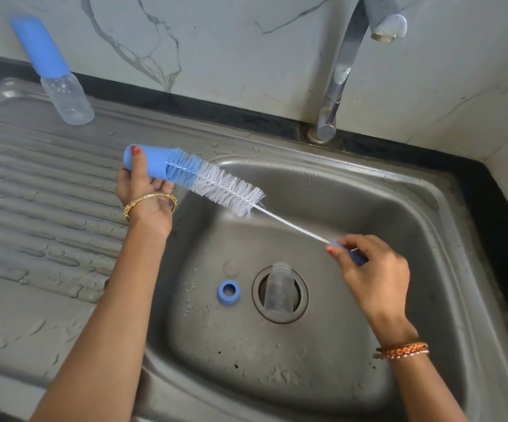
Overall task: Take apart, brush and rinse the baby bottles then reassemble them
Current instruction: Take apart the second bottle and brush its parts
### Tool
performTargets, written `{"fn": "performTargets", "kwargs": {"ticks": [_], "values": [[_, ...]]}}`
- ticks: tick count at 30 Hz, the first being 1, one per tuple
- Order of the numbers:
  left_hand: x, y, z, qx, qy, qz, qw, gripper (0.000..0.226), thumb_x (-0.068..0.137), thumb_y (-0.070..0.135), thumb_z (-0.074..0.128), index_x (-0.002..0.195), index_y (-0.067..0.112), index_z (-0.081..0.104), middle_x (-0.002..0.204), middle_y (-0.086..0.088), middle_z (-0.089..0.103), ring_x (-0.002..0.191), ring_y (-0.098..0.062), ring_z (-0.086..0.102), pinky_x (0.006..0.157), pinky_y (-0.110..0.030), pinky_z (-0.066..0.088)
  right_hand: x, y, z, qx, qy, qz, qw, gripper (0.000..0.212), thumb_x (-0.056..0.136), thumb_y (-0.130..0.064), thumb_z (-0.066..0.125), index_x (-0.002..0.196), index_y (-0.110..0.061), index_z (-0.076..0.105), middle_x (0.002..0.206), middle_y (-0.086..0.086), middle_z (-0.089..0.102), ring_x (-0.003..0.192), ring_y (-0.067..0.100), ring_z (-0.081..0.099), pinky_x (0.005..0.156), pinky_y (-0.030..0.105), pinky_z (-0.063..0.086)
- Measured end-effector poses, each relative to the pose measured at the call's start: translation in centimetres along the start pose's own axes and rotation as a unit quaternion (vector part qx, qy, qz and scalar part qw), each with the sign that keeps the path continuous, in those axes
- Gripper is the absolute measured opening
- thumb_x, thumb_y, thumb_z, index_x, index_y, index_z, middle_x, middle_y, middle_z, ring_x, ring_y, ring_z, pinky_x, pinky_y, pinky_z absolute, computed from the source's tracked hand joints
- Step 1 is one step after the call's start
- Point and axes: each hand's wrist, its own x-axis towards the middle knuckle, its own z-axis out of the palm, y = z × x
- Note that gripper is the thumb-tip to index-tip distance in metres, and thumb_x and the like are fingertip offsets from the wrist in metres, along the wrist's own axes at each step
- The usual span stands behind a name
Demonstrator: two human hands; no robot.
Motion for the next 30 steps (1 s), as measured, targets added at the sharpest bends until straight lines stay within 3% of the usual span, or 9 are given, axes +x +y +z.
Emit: {"fn": "performTargets", "kwargs": {"ticks": [3, 6, 10, 12, 15, 17, 20, 23, 30], "values": [[0.3, 0.2, -0.2, -0.01, -0.014, 0.0, 1.0, 0.01, 0.093, 0.024, 0.055, 0.092, 0.015, 0.056, 0.078, 0.0, 0.064, 0.075, -0.014, 0.064, 0.073, -0.033, 0.055, 0.2, -0.7, -0.5, 0.127, -0.147, 0.099, 0.976, 0.019, 0.086, -0.019, 0.067, 0.071, -0.007, 0.072, 0.055, 0.005, 0.058, 0.047, 0.01, 0.046, 0.048, 0.018, 0.036], [0.9, 0.6, -0.7, -0.017, -0.033, -0.013, 0.999, 0.021, 0.091, 0.032, 0.057, 0.098, 0.013, 0.057, 0.075, 0.0, 0.058, 0.068, -0.014, 0.056, 0.064, -0.031, 0.05, 0.7, -1.3, -2.0, 0.356, -0.367, 0.272, 0.815, 0.037, 0.092, -0.023, 0.052, 0.061, -0.007, 0.066, 0.042, -0.002, 0.033, 0.033, 0.004, 0.019, 0.035, 0.01, 0.014], [1.0, 0.7, -0.8, -0.051, -0.015, -0.021, 0.998, 0.028, 0.093, 0.031, 0.054, 0.108, 0.007, 0.054, 0.091, -0.007, 0.06, 0.072, -0.015, 0.066, 0.067, -0.031, 0.057, 0.2, -1.4, -1.3, 0.33, -0.322, 0.144, 0.876, 0.032, 0.087, -0.028, 0.058, 0.058, -0.015, 0.064, 0.041, -0.006, 0.041, 0.036, 0.003, 0.029, 0.038, 0.012, 0.022], [0.7, 0.6, -0.5, -0.037, 0.0, -0.01, 0.999, 0.023, 0.093, 0.029, 0.055, 0.102, 0.007, 0.055, 0.076, -0.003, 0.06, 0.06, -0.011, 0.063, 0.057, -0.026, 0.054, -0.4, -0.9, 0.2, 0.115, -0.205, -0.005, 0.972, 0.025, 0.083, -0.031, 0.066, 0.06, -0.023, 0.065, 0.049, -0.008, 0.053, 0.042, 0.007, 0.045, 0.044, 0.017, 0.033], [0.6, 0.4, -0.3, -0.016, 0.016, -0.007, 1.0, 0.018, 0.093, 0.028, 0.055, 0.083, 0.013, 0.053, 0.047, 0.007, 0.053, 0.044, -0.004, 0.052, 0.051, -0.021, 0.05, -1.1, -0.6, 1.2, -0.059, -0.057, -0.047, 0.996, 0.024, 0.086, -0.031, 0.063, 0.065, -0.019, 0.071, 0.06, 0.003, 0.063, 0.054, 0.024, 0.059, 0.047, 0.025, 0.041], [0.5, 0.6, -0.2, -0.04, 0.001, -0.014, 0.999, 0.017, 0.094, 0.027, 0.054, 0.092, 0.011, 0.055, 0.056, 0.004, 0.062, 0.056, -0.008, 0.064, 0.061, -0.026, 0.056, -0.2, -1.5, 0.1, 0.167, -0.202, 0.125, 0.957, 0.037, 0.091, -0.031, 0.057, 0.058, -0.017, 0.069, 0.051, 0.012, 0.052, 0.043, 0.018, 0.048, 0.044, 0.022, 0.035], [0.4, 0.8, -0.3, -0.086, -0.005, -0.008, 0.996, 0.025, 0.094, 0.03, 0.052, 0.104, 0.007, 0.056, 0.078, -0.004, 0.066, 0.069, -0.013, 0.067, 0.064, -0.029, 0.056, 1.0, -1.2, -1.4, 0.339, -0.443, 0.365, 0.745, 0.048, 0.092, -0.038, 0.043, 0.055, -0.012, 0.061, 0.04, -0.005, 0.027, 0.029, 0.001, 0.019, 0.032, 0.009, 0.012], [0.6, 1.0, -0.6, -0.139, 0.016, 0.013, 0.99, 0.029, 0.096, 0.03, 0.049, 0.113, 0.007, 0.051, 0.1, -0.008, 0.062, 0.079, -0.012, 0.069, 0.07, -0.029, 0.057, 1.5, 0.2, -1.8, 0.31, -0.425, 0.382, 0.76, 0.046, 0.089, -0.044, 0.042, 0.061, -0.01, 0.054, 0.039, -0.009, 0.022, 0.028, 0.0, 0.014, 0.031, 0.007, 0.009], [-0.8, 0.2, 0.6, -0.117, 0.009, -0.031, 0.993, 0.016, 0.095, 0.029, 0.05, 0.095, 0.013, 0.051, 0.092, -0.003, 0.058, 0.077, -0.01, 0.063, 0.071, -0.026, 0.057, 2.2, 1.1, -2.5, 0.411, -0.245, 0.393, 0.785, 0.04, 0.096, -0.027, 0.038, 0.067, -0.006, 0.055, 0.037, -0.008, 0.025, 0.026, 0.0, 0.013, 0.031, 0.007, 0.01]]}}
